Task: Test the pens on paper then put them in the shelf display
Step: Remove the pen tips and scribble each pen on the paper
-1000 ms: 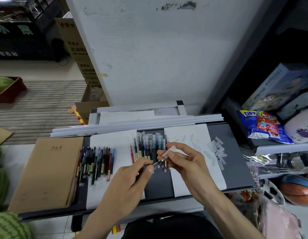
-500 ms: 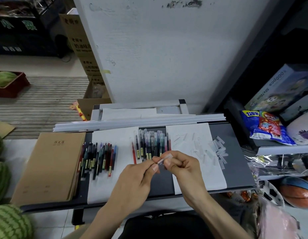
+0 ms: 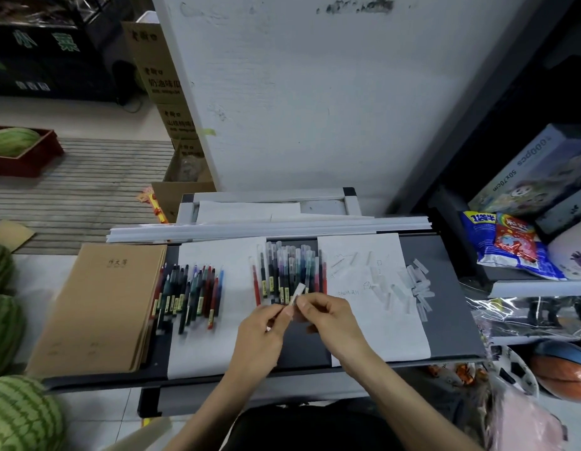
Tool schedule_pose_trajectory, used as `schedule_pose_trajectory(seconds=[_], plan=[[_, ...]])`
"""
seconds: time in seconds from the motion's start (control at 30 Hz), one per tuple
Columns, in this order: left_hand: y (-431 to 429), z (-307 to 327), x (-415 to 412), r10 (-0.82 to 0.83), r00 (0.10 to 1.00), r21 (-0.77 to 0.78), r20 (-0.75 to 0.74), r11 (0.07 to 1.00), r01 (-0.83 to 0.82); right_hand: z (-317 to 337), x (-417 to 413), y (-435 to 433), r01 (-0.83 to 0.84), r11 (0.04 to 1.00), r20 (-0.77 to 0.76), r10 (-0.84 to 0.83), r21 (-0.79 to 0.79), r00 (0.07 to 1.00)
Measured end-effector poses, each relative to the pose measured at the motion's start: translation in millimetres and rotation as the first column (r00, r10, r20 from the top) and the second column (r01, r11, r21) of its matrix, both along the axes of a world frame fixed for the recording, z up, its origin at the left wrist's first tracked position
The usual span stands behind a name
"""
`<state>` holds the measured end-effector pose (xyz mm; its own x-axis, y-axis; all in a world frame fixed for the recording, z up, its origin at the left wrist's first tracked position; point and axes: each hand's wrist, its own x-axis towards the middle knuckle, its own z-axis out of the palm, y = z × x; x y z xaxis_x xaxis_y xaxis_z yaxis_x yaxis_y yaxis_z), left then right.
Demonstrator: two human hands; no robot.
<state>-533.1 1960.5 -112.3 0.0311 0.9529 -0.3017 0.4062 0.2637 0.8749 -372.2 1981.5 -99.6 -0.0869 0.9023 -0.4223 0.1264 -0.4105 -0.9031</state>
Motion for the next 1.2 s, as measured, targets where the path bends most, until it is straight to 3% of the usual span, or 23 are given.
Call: schedule_pose_trajectory(seconds=[0.1, 0.23, 0.37, 0.43, 0.57, 0.9, 1.2], plan=[[12, -24, -13, 0.085, 0.988, -0.06, -0.131, 0.994, -0.093, -20, 12, -3, 0.013, 0.999, 0.173, -0.005, -0.042, 0.985], [22, -44, -23, 0.182, 0.959, -0.1, -0.217, 0.973, -0.207, -41, 55, -8, -0.026, 0.998, 0.488, 0.047, -0.05, 0.871], [35, -50, -26, 0.188, 0.903, -0.059, -0.386, 0.972, -0.227, -47, 102, -3, -0.01, 0.999, 0.795, 0.047, -0.052, 0.605], [43, -51, -24, 0.176, 0.897, -0.051, -0.406, 0.975, -0.214, -49, 120, 2, -0.008, 1.0, 0.872, 0.027, -0.026, 0.488], [49, -55, -19, 0.18, 0.909, -0.083, -0.375, 0.97, -0.227, -53, 136, 11, -0.028, 0.999, 0.924, 0.027, -0.018, 0.381], [51, -60, -17, 0.138, 0.888, -0.068, -0.438, 0.98, -0.186, -60, 140, 23, -0.07, 0.997, 0.957, 0.043, -0.024, 0.288], [45, -60, -35, 0.156, 0.9, -0.051, -0.406, 0.98, -0.193, -59, 135, 23, -0.027, 0.997, 0.922, -0.053, 0.069, 0.382]])
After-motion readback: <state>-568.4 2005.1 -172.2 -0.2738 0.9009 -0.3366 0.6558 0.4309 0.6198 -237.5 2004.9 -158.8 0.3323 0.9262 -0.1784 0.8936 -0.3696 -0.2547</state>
